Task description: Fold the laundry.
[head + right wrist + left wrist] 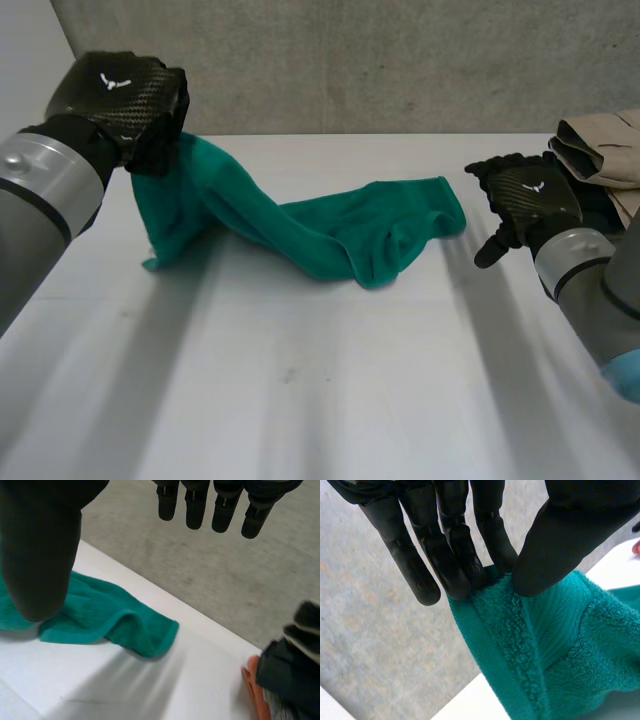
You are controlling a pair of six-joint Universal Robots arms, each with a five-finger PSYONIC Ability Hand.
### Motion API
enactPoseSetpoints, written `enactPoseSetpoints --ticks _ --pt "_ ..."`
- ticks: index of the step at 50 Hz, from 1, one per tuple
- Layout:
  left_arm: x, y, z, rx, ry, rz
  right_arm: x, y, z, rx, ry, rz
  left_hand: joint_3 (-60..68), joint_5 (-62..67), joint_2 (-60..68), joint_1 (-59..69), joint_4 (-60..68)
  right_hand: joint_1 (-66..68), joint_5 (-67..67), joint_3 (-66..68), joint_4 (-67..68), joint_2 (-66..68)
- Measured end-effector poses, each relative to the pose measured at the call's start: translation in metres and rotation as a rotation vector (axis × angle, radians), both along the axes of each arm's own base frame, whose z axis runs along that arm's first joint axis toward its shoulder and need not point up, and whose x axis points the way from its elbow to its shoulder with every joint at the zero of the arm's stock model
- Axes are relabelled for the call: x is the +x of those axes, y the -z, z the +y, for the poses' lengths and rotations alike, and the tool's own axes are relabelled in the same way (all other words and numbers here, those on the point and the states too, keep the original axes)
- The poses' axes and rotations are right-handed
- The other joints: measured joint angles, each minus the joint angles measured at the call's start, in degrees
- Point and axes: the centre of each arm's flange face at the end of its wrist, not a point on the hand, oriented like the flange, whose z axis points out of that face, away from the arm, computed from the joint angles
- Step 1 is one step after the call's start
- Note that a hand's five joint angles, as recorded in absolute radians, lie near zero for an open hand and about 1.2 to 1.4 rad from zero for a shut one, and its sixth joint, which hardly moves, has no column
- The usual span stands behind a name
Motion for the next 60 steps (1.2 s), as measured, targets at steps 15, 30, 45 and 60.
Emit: enactPoseSetpoints --ticks 15,30,45,60 --pt "-0.002 -0.02 0.02 -0.072 0.04 0.031 0.041 0.048 -0.012 0.226 -0.156 -0.003 0.0 0.0 0.0 0.0 0.0 0.0 0.0 0.0 0.0 0.0" --pt "-0.014 -0.053 0.026 -0.187 0.076 0.091 0.098 0.115 -0.036 0.196 -0.123 -0.113 0.0 0.0 0.0 0.0 0.0 34.0 32.6 34.6 33.4 35.2" --pt "-0.004 -0.046 0.016 -0.172 0.029 0.071 0.05 -0.023 -0.035 -0.107 -0.013 -0.096 0.0 0.0 0.0 0.0 0.0 50.0 54.4 56.1 56.8 55.2" --pt "0.026 0.034 -0.023 0.064 -0.08 -0.051 -0.02 -0.102 0.008 -0.037 -0.092 0.377 0.0 0.0 0.0 0.0 0.0 50.0 54.8 56.1 56.8 55.2"
